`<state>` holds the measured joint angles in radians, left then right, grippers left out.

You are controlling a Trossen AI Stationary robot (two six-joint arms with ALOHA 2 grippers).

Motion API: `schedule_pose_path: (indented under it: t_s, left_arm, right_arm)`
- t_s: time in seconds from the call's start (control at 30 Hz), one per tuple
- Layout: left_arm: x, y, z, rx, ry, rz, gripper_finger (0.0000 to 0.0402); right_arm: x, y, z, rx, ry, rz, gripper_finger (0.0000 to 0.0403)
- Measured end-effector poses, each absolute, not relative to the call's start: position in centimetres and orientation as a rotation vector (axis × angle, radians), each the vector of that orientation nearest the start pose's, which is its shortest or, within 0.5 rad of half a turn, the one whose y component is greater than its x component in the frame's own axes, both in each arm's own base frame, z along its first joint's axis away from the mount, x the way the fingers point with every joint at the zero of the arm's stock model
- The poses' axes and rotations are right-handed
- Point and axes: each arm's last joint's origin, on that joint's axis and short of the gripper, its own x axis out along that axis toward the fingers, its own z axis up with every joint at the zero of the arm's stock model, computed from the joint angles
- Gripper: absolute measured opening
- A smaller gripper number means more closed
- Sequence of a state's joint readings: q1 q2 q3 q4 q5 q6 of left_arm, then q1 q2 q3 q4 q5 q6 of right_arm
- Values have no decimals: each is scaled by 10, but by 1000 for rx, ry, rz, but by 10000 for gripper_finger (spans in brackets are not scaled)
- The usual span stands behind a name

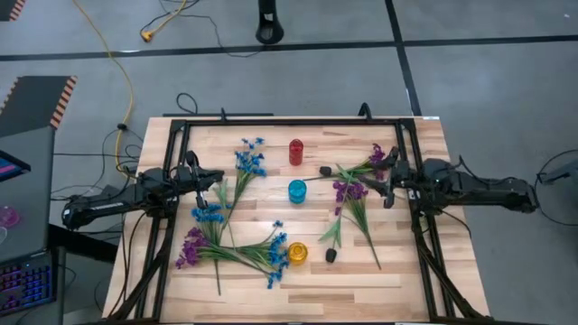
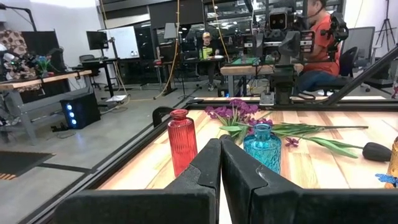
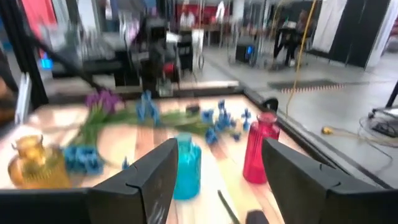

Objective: Sort flowers into vase by color
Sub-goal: Put the bottom right black flower into the red crystal vase

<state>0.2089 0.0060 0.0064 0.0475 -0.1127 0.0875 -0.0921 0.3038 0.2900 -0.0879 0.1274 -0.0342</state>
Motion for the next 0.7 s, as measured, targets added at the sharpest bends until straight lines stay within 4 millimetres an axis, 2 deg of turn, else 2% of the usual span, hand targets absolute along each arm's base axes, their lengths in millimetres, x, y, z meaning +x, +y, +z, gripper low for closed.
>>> schedule_pose_path:
  t_s: [0.23,0.4,0.57,0.7]
  left_arm:
    - [95,23,170,85,-35,324,0]
    - [95,23,170,84,-35,324,0]
    - [95,23,170,84,-35,324,0]
    - [95,23,170,83,-35,323,0]
  right_arm:
    - [139,-13,251,-102,398,-139,260]
    - [164,-5,259,-190,555,-46,260]
    - [184,6,255,-229,733,38,260]
    - [197,17,242,-260,879,104,260]
